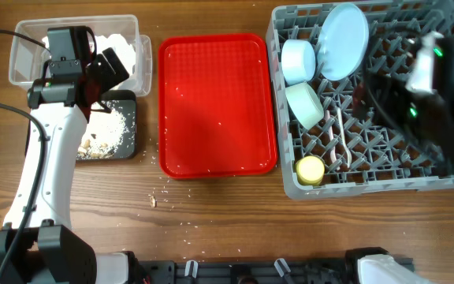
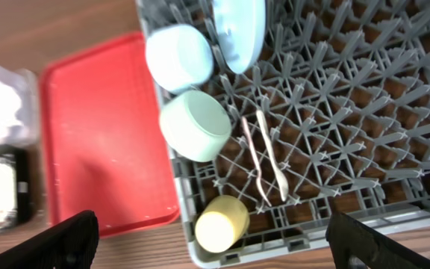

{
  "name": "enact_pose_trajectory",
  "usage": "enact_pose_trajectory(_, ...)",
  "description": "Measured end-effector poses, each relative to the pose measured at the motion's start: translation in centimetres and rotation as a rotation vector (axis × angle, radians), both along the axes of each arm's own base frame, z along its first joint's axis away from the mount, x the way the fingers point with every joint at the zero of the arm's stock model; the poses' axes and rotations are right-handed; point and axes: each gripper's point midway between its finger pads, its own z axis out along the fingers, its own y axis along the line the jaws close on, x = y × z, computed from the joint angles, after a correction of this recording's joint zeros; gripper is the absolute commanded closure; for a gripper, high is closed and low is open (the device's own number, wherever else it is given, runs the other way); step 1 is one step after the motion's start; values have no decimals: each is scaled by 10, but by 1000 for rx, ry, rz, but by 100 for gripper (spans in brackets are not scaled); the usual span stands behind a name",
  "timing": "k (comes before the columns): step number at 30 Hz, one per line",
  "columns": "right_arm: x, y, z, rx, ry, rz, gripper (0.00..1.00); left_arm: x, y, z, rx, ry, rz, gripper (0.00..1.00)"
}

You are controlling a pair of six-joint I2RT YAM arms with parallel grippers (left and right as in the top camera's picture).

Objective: Sort waste into correct bins and load items into the dishwasher rack

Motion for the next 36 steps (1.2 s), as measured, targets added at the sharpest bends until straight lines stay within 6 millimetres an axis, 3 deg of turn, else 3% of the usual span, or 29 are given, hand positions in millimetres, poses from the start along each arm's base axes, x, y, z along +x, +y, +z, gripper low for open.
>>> enact_pose_trajectory(2,-19,0,8,13,-18,2,0,0,0,0,0,-1,0,0)
enact_pose_trajectory(7,-33,-3,26,-64,-123,89,0,0,0,0,0,0,0,0)
enact_pose_trajectory(12,-10,-19,39,-199,-422,85,0,0,0,0,0,0,0,0)
enact_pose_trajectory(16,-5,-35,4,-314,-635,94,0,0,1,0,4,0,3,0)
enact_pose_trajectory(17,-5,-36,-12,-324,-678,102,0,0,1,0,5,0,4,0)
enact_pose_trajectory(18,-8,-35,-50,-322,-688,119,0,0,1,0,5,0,4,0)
enact_pose_trajectory(21,-11,-31,-116,-279,-728,120,0,0,1,0,6,-1,5,0)
enact_pose_trajectory(25,-17,-28,-182,-210,-736,99,0,0,1,0,6,0,4,0)
enact_pose_trajectory(27,-19,-26,-202,-174,-745,83,0,0,1,0,6,0,4,0)
enact_pose_trajectory(29,-18,-26,-204,-159,-798,65,0,0,1,0,6,0,4,0)
enact_pose_trajectory(33,-22,-26,-176,-176,-929,60,0,0,1,0,5,0,4,0)
enact_pose_trajectory(36,-22,-26,-176,-176,-929,60,0,0,1,0,6,0,4,0)
